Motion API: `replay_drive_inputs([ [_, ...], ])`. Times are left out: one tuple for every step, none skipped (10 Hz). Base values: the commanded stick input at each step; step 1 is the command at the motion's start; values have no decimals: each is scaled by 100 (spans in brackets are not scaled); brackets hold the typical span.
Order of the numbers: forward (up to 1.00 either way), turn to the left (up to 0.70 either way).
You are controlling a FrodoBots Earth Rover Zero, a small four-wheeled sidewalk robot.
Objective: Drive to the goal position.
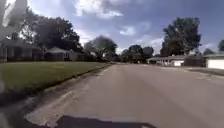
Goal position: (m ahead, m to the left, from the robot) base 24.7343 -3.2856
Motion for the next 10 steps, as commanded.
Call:
replay_drive_inputs([
  [100,0],
  [100,0],
  [100,-10],
  [100,-28],
  [100,-39],
  [100,-39],
  [100,-37],
  [100,-33],
  [100,-1],
  [100,0],
])
